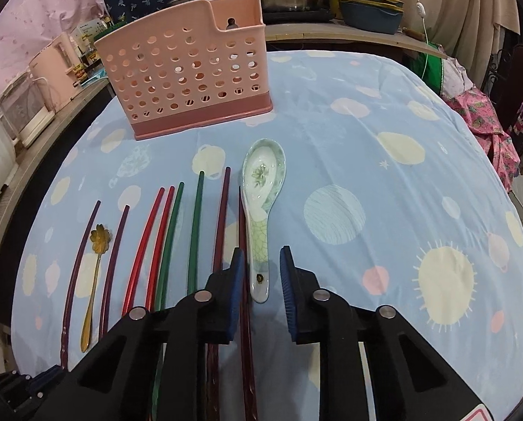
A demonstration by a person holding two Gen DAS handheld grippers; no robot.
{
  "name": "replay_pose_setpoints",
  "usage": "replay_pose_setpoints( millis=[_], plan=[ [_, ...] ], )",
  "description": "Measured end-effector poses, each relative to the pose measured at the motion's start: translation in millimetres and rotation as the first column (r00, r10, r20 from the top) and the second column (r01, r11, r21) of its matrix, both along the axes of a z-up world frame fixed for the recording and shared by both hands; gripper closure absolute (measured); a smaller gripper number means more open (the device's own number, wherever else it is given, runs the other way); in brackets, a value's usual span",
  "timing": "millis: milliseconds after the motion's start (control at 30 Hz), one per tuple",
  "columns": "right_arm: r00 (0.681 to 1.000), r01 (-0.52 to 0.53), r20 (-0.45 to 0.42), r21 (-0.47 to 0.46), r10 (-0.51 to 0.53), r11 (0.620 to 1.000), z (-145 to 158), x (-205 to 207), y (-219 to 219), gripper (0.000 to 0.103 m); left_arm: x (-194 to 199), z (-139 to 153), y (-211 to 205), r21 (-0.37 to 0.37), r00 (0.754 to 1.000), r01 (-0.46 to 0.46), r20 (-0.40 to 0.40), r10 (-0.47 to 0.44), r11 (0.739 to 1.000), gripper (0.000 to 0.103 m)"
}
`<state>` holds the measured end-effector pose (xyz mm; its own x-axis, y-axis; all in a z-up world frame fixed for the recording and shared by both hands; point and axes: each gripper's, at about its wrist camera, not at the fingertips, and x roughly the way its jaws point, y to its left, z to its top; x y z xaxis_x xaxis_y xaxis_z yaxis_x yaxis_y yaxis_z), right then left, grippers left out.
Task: Organize utensils
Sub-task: 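Grasp a dark red chopstick with the left tool while the right tool grasps the white ceramic spoon, then lift the chopstick and spoon over the pink basket and open both tools to drop them in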
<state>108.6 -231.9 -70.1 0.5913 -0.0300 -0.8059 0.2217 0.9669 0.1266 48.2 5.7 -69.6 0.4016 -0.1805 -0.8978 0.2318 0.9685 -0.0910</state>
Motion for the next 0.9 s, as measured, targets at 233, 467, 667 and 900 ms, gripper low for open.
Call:
replay_pose_setpoints(
  millis=[233,467,667,900],
  plan=[
    [1.000,-0.006,-0.007,0.018,0.006,1.000,-12,0,-5,0.091,2,-1,0,-0.009,1.000,-0.003,0.004,0.003,1.000,0.096],
    [1.000,-0.011,0.001,0.023,0.011,1.000,-6,-12,-8,0.093,1,1,2,-0.021,1.000,-0.007,0.004,0.007,1.000,0.096],
    [0.999,0.000,0.044,0.024,-0.001,1.000,15,-35,-15,0.095,-3,11,5,-0.027,0.999,-0.019,0.034,0.020,0.999,0.096],
    [0.995,0.014,0.099,0.033,-0.017,0.999,43,-61,-25,0.097,-7,36,8,-0.048,0.995,-0.029,0.093,0.034,0.998,0.096]
  ],
)
